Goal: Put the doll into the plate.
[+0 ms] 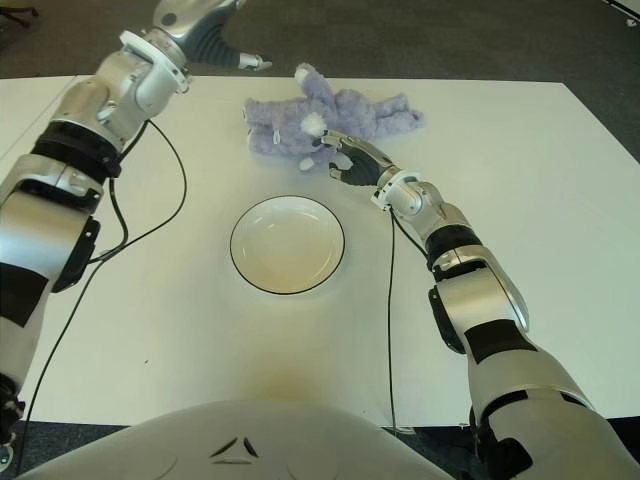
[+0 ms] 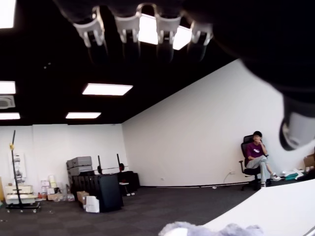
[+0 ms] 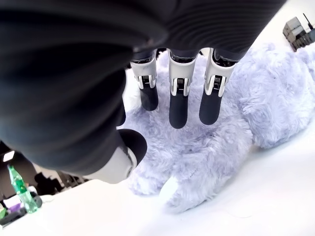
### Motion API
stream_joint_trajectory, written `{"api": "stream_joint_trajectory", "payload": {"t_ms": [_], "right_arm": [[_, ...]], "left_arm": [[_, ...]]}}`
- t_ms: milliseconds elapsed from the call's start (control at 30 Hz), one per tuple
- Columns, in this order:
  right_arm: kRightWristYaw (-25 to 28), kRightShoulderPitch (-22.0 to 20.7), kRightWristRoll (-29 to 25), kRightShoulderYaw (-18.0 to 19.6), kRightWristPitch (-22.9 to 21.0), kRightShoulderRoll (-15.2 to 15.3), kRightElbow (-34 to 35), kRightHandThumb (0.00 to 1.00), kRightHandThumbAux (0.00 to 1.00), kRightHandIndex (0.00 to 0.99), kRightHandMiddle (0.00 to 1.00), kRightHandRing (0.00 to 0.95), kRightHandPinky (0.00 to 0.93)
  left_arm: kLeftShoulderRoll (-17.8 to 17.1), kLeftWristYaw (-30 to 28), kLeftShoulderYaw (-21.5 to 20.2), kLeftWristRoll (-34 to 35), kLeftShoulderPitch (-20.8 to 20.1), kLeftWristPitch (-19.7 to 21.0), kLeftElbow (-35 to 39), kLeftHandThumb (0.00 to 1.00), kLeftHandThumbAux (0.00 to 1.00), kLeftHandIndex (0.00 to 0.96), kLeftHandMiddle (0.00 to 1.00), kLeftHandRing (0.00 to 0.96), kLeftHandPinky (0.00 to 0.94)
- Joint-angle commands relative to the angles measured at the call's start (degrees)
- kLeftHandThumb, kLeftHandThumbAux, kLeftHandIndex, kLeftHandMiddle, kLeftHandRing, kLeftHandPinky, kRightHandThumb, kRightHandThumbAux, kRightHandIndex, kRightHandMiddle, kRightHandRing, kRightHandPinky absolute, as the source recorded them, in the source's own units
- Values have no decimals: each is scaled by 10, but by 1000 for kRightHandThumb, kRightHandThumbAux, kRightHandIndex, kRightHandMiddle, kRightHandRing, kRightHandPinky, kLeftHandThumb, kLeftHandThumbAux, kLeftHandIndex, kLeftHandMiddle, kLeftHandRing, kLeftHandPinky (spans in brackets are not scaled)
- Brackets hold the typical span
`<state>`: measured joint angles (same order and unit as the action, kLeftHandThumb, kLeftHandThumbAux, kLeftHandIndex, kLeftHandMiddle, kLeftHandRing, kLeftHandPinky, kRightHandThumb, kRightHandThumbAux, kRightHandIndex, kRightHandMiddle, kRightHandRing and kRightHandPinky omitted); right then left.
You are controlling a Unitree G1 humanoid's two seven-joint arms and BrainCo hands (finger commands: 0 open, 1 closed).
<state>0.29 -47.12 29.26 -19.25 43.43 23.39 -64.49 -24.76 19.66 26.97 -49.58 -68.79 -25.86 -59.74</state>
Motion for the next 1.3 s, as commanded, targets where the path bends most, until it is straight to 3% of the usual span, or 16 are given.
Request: {"api": "stream_joint_trajectory", "payload": {"t_ms": [33,200,400,500,533,567,767,833,1033,1300], "right_arm": [[-1,7,-7,2,3,-10,-2,740,796,155,40,187,287],[-5,10,-7,1,1,-14,-2,760,795,154,33,187,260],[-12,12,-5,1,1,-18,-6,791,795,157,31,190,299],[-20,15,-4,0,3,-21,-6,816,791,160,30,199,324],[-23,16,-3,0,4,-22,-5,954,753,168,32,222,384],[-26,17,-3,0,5,-23,-5,988,744,171,33,229,399],[-35,34,-8,1,23,-26,-1,1000,739,188,48,281,410],[-34,39,-9,1,29,-26,1,1000,712,207,65,356,479],[-35,59,0,-3,60,-5,26,1000,705,265,144,378,493],[-9,90,-10,3,90,32,79,1000,698,342,255,405,494]], "left_arm": [[40,50,36,-23,-24,16,-83,154,412,0,0,0,0],[72,82,69,-35,-16,28,-121,97,386,0,0,0,0],[116,62,83,-19,9,30,-163,88,382,0,0,0,0],[137,17,71,4,19,26,-176,91,388,0,0,0,0],[145,-4,65,14,22,24,-179,112,408,7,0,0,0],[149,-17,62,20,24,23,-181,117,413,9,0,0,0],[188,-96,44,56,63,57,-196,140,445,19,0,0,0],[194,-114,43,61,72,69,-199,146,453,18,0,0,0],[202,-153,57,54,100,110,-206,149,463,15,0,0,0],[188,-190,64,52,110,131,-206,92,485,49,0,0,0]]}}
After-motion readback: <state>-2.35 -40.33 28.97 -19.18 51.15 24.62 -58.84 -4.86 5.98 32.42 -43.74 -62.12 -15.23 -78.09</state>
